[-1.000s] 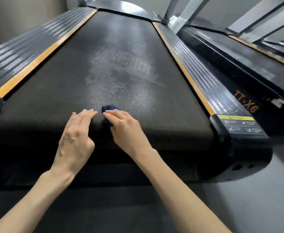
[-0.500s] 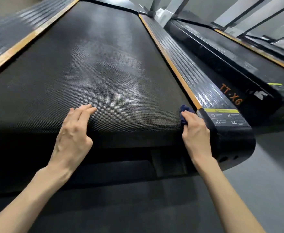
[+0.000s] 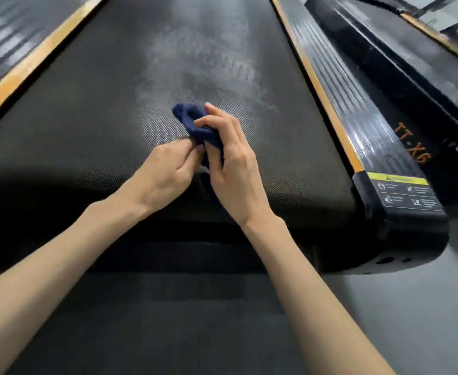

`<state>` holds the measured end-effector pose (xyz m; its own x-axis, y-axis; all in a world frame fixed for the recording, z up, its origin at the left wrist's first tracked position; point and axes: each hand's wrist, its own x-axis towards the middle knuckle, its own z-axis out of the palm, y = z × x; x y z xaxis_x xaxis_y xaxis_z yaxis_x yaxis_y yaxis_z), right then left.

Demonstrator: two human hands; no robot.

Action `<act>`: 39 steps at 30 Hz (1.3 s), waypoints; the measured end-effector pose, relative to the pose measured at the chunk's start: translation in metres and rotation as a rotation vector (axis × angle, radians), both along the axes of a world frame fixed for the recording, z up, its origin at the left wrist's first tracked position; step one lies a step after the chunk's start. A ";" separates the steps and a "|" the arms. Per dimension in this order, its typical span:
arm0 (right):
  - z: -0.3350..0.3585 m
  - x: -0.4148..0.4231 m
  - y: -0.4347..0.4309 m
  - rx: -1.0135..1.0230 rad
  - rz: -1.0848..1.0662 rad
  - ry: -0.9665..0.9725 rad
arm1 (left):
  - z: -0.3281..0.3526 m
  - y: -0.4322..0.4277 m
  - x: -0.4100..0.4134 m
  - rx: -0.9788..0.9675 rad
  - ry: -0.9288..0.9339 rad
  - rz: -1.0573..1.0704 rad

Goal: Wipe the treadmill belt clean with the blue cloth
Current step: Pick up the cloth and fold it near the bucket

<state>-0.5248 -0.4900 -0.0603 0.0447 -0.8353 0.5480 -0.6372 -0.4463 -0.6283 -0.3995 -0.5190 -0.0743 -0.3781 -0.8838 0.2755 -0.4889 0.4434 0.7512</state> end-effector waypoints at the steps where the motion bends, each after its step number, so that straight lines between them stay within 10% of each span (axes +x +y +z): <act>1: 0.008 0.011 0.004 0.053 0.019 -0.054 | 0.012 0.004 0.002 0.265 0.145 0.020; 4: 0.033 0.029 0.017 0.253 0.111 -0.195 | 0.046 0.011 0.018 0.774 0.608 0.093; 19: 0.186 0.103 0.046 1.030 -0.094 -0.640 | 0.202 0.096 0.137 0.980 0.890 0.653; 39: 0.191 0.301 0.166 1.913 0.121 -0.438 | 0.204 0.294 0.314 1.005 0.635 1.141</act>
